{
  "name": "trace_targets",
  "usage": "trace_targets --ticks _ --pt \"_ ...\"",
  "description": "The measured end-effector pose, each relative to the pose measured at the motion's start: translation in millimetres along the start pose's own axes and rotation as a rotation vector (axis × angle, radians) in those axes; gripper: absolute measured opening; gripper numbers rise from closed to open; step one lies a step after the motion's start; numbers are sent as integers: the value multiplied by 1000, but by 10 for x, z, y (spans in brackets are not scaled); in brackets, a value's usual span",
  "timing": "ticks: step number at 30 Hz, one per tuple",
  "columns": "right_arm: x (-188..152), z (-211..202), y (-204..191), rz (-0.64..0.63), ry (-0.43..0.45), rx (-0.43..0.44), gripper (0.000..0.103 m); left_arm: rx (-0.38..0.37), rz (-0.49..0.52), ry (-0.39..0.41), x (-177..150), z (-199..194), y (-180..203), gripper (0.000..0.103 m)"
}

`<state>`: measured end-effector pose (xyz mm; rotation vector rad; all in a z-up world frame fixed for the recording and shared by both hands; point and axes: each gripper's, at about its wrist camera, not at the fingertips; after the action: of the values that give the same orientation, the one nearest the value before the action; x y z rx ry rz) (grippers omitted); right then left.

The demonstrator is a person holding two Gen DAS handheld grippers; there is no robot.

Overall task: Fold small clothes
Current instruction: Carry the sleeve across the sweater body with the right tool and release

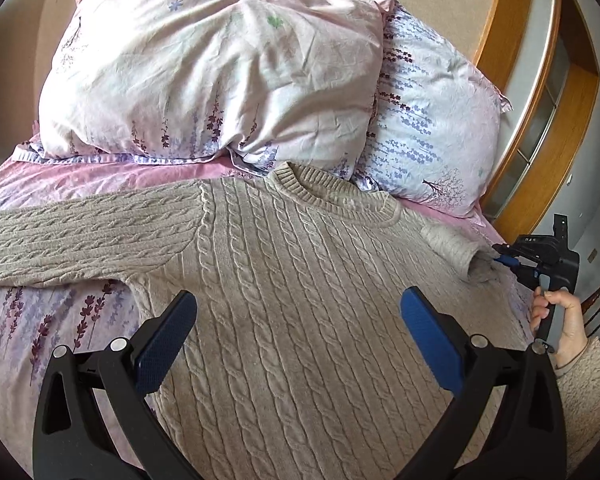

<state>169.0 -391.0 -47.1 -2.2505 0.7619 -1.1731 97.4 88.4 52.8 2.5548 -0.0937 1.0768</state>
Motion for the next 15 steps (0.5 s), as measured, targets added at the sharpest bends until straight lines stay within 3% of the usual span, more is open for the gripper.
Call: trace_targets --ticks 4,9,12,15 --pt "-42 -81 -302 -107 34 38 8 -38 -26 -35 121 89 -66 102" --pt "-312 -131 -1028 -331 7 228 8 -67 -103 -52 209 159 -233 94" --pt "-686 31 -1583 -497 -89 343 8 -88 -172 -70 206 207 -381 89" --pt "-1165 305 -1994 -637 -215 384 8 -126 -239 -100 185 284 -504 83"
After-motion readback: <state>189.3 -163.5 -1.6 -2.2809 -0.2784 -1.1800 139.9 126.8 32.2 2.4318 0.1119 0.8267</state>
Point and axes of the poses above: each gripper's, at about its wrist camera, not at the fingertips, and z roughly the way its jaws point, y to its right, x to its top, and after that the axes turned 5 degrees about -y, right-handed
